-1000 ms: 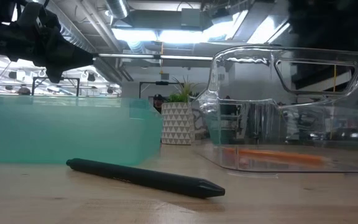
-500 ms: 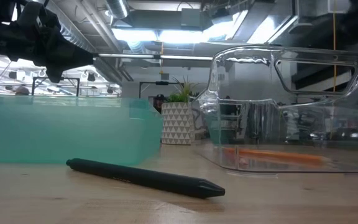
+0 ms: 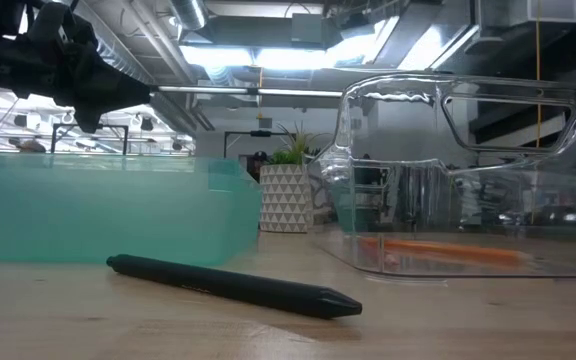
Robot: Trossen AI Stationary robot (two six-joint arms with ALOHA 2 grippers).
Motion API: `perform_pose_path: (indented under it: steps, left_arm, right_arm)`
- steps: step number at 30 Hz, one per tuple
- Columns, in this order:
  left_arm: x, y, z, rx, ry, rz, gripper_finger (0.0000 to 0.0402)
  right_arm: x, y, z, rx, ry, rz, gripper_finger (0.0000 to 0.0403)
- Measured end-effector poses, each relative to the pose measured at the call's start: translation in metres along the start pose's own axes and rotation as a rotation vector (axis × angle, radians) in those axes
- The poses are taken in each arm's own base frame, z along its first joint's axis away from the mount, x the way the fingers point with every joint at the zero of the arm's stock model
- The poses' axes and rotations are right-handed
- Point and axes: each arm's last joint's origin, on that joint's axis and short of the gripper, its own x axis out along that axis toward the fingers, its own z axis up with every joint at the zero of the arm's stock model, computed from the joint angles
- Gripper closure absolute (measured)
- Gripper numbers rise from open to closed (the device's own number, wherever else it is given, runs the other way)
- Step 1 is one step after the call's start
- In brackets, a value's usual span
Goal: Sort pens & pencils
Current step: Put the orange pencil into the transparent bin
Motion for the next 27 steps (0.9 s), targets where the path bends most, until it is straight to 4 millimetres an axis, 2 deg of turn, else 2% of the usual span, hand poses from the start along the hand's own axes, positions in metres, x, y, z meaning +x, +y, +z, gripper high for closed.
perform_pose_path:
  steps: [4,8,15,21,27]
  left_arm:
    - [0.0,0.0,0.0,0.0,0.0,0.0,0.0333]
    - [0.0,0.0,0.0,0.0,-0.001,0.0,0.0333]
    - [0.0,0.0,0.0,0.001,-0.001,-0.001,0.0333]
    - [0.0,0.0,0.0,0.002,-0.001,0.0,0.0333]
    - [0.0,0.0,0.0,0.002,-0.001,0.0,0.0333]
  right_arm:
    - [0.02,0.006,-0.004,0.009,0.03,-0.061,0.024]
    - [0.041,0.009,-0.004,0.016,0.076,-0.023,0.024]
    - [0.05,0.006,0.0,0.039,0.12,-0.054,0.024]
    - [0.063,0.006,0.0,0.049,0.164,-0.009,0.0241]
    - [0.055,0.012,0.003,0.023,0.142,-0.001,0.0241]
